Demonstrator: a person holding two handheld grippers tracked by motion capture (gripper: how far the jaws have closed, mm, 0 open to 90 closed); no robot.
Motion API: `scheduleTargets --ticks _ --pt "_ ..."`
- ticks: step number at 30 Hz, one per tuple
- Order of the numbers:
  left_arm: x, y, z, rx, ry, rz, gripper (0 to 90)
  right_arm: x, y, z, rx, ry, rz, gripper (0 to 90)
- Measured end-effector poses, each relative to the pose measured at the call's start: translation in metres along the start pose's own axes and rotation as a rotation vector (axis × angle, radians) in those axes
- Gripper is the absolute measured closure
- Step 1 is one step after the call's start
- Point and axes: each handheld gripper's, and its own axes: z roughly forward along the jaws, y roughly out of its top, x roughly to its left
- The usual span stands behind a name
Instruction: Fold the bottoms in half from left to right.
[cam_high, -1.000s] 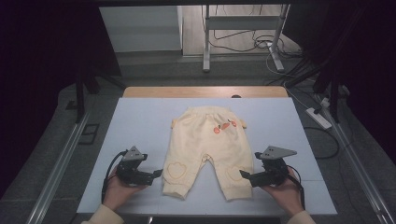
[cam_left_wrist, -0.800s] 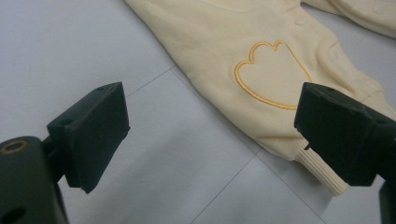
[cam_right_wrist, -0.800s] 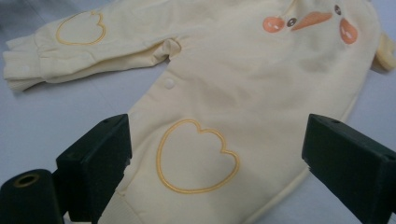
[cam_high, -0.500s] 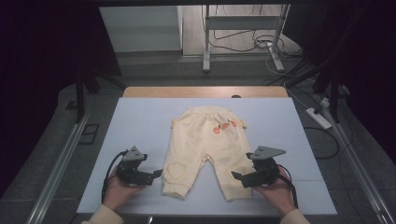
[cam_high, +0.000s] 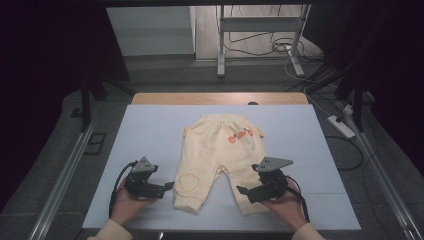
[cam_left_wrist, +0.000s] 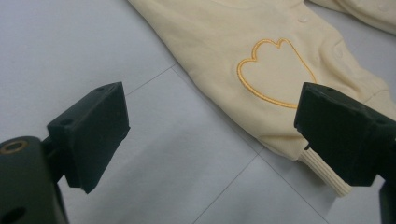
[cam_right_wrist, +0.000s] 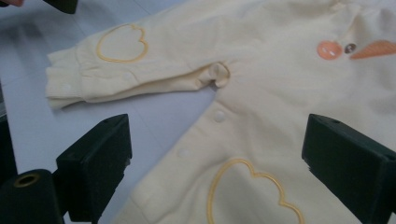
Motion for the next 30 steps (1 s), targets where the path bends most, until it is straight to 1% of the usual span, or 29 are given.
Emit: scheduleTargets --ticks 3,10,15,19,30 --pt "0.0 0.0 0.0 -0.001 0.002 0.0 10.4 0.005 0.004 0.003 -0.009 0.018 -0.005 8.5" --pt "0.0 0.0 0.0 -0.002 0.002 -0.001 10.4 0.016 0.01 0.015 0.006 0.044 -0.026 8.6" --pt "0.0 0.0 0.0 -0.004 0.001 -0.003 10.4 0.018 0.012 0.019 0.009 0.053 -0.029 8.5" --pt "0.0 0.0 0.0 -0.003 0.002 -0.001 10.4 0.023 0.014 0.025 0.016 0.063 -0.039 8.6" --pt "0.0 0.0 -0.001 -0.005 0.001 -0.001 10.6 0.031 0.019 0.037 0.022 0.088 -0.053 8.5"
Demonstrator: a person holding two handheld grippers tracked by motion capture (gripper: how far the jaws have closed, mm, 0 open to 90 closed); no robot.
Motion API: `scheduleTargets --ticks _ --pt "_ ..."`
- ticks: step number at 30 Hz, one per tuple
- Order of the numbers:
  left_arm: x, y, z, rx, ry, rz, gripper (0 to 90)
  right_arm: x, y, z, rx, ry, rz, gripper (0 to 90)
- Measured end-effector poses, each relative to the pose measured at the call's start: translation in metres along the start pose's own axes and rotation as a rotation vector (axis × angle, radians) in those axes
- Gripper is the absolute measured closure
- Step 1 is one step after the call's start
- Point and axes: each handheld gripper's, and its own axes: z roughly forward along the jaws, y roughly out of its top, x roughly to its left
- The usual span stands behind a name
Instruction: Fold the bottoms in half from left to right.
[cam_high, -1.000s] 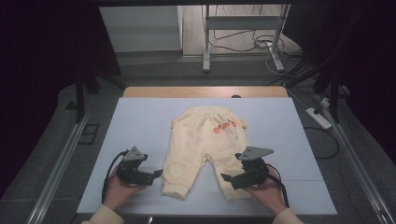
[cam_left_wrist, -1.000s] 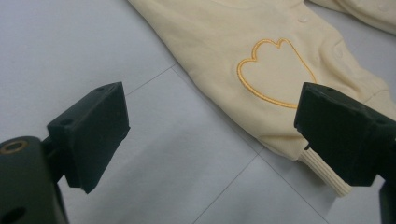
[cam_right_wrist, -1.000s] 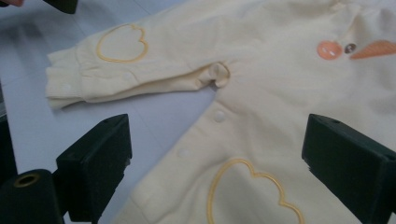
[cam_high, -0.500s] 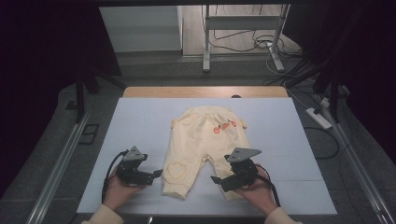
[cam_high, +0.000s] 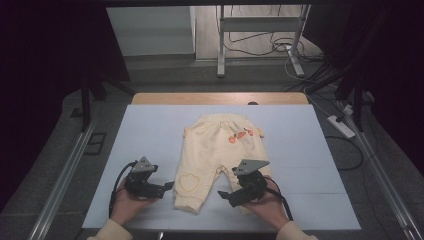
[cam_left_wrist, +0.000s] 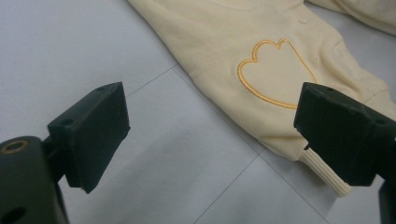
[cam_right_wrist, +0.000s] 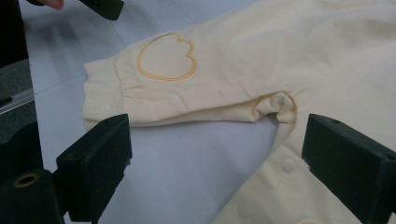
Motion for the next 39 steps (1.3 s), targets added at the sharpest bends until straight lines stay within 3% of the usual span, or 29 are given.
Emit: scheduleTargets --ticks 11,26,39 --pt "0.0 0.0 0.0 -0.002 -0.002 -0.004 10.6 0.007 0.008 0.009 -0.003 0.032 0.003 8.5" --pt "0.001 0.0 0.001 -0.003 -0.003 -0.007 10.6 0.025 0.017 0.028 0.001 0.049 -0.038 8.4" --pt "0.001 0.0 0.001 -0.003 -0.003 -0.007 10.6 0.039 0.023 0.047 0.037 0.063 -0.083 8.4"
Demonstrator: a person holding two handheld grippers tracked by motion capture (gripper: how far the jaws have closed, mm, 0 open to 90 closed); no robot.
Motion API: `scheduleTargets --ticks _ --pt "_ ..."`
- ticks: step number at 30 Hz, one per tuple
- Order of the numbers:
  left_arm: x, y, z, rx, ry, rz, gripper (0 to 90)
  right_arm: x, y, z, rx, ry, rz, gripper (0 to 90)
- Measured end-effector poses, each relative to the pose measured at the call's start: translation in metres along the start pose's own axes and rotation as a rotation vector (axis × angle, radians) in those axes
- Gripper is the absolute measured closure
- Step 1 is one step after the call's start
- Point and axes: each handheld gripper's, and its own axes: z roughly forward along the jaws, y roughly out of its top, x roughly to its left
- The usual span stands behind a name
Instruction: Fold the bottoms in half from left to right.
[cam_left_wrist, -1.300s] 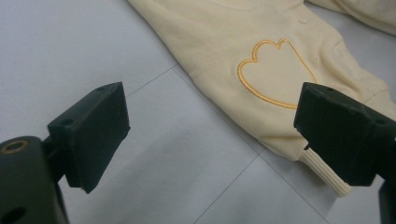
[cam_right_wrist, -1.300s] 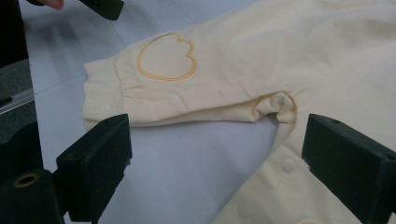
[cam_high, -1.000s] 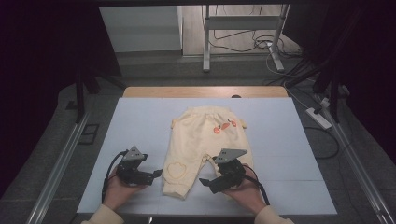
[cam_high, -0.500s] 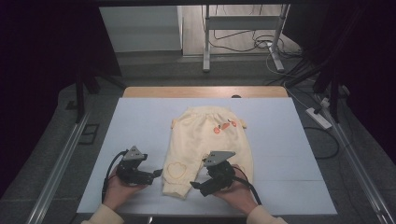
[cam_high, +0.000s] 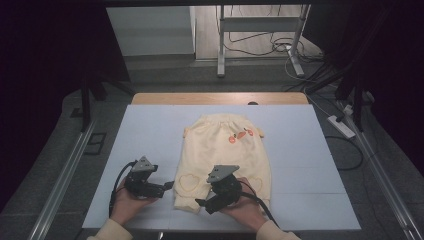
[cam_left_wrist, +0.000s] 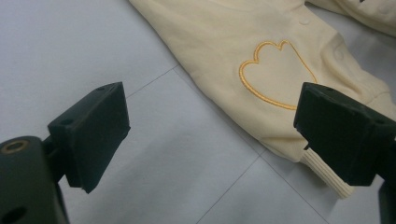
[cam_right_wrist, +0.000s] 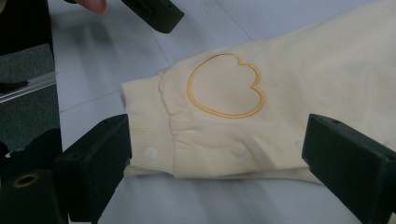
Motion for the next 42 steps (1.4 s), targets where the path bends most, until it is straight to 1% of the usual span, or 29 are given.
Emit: scheduleTargets --ticks 9,12,15,20,27,29,31,37,41,42 --pt "0.001 0.0 0.0 -0.002 -0.001 -0.002 10.7 0.006 0.004 0.009 0.003 0.025 -0.008 8.4" --pt "0.001 0.0 0.0 -0.002 -0.001 -0.002 10.7 0.007 0.006 0.012 0.003 0.034 -0.002 8.4" --pt "0.0 0.0 0.001 0.002 0.0 -0.001 10.7 0.008 0.007 0.014 0.006 0.04 -0.009 8.5" --pt "0.001 0.0 0.0 0.001 0.001 -0.002 10.7 0.014 0.01 0.018 0.01 0.052 -0.026 8.5" --pt "0.002 0.0 0.001 0.003 0.001 -0.002 10.8 0.023 0.013 0.028 0.047 0.061 -0.053 9.0" --pt "0.002 0.0 0.0 0.003 0.001 -0.002 10.8 0.025 0.014 0.03 0.045 0.075 -0.062 14.1" --pt "0.002 0.0 0.001 0.004 0.001 -0.001 10.8 0.026 0.015 0.031 0.03 0.08 -0.061 14.1" --pt "0.002 0.0 0.0 0.004 0.002 -0.002 10.8 0.031 0.018 0.037 0.04 0.087 -0.076 14.1" --pt "0.002 0.0 0.0 0.002 0.002 -0.005 10.8 0.035 0.018 0.043 0.057 0.088 -0.099 14.4" --pt "0.002 0.0 0.0 0.001 0.002 -0.005 10.8 0.036 0.018 0.044 0.057 0.09 -0.097 14.6"
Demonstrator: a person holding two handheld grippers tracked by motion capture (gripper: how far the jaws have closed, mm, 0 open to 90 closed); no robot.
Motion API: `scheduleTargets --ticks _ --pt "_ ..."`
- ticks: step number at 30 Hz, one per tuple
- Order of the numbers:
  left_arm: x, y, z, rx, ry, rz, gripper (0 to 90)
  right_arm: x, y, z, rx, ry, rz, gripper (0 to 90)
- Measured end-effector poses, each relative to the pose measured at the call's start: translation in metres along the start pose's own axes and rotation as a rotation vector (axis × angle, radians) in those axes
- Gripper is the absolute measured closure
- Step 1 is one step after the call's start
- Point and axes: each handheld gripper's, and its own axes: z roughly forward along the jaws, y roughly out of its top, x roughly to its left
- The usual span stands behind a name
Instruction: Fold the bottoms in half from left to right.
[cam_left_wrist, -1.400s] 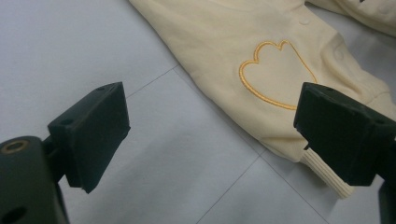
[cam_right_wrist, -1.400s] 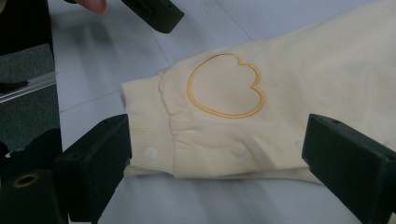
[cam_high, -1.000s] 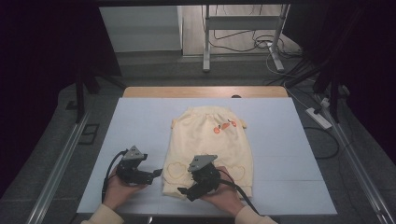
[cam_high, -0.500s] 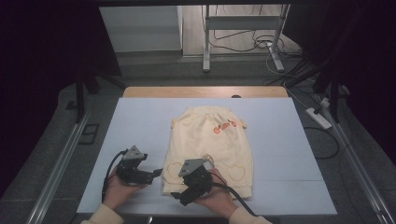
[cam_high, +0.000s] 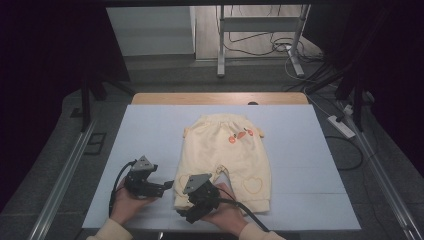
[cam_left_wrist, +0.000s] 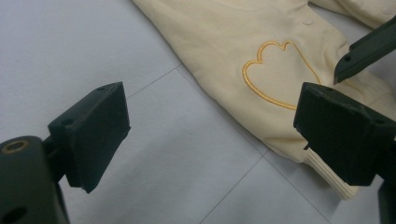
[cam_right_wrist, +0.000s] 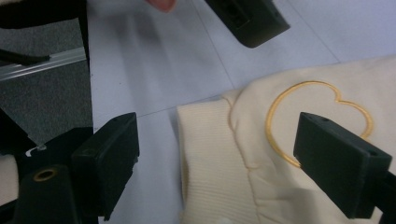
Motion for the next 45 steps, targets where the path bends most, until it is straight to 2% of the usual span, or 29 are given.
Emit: scheduleTargets --ticks 8,17,23,27,30,33,35,40,42,45 --pt "0.0 0.0 0.0 0.002 0.001 0.0 10.8 0.004 0.0 0.009 0.025 0.009 -0.017 20.0" --pt "0.0 0.0 0.0 0.001 0.0 -0.002 10.7 0.007 0.002 0.015 0.052 -0.006 -0.031 25.5" --pt "0.0 0.0 0.0 -0.002 0.0 -0.005 10.7 0.009 0.001 0.02 0.089 -0.047 -0.07 33.3" --pt "0.0 0.0 0.0 -0.003 0.0 -0.007 10.7 0.01 -0.001 0.019 0.096 -0.088 -0.11 44.3" --pt "0.0 0.0 0.0 -0.003 -0.001 -0.007 10.8 0.008 -0.002 0.018 0.089 -0.095 -0.105 52.4" --pt "0.0 0.0 0.0 -0.002 -0.001 -0.006 10.8 0.006 -0.003 0.015 0.103 -0.116 -0.126 65.4" --pt "0.001 0.0 0.0 0.0 -0.001 -0.004 10.7 0.004 -0.002 0.012 0.113 -0.125 -0.121 70.4" --pt "0.0 0.0 0.0 -0.001 -0.001 -0.005 10.7 -0.002 -0.003 0.007 0.093 -0.087 -0.062 75.3" --pt "0.001 0.0 0.001 0.002 0.0 -0.004 10.8 -0.002 -0.002 0.004 0.096 -0.087 -0.063 76.4" --pt "0.002 0.0 0.001 -0.002 0.003 -0.007 10.8 -0.001 -0.002 0.001 0.071 -0.078 -0.054 77.4"
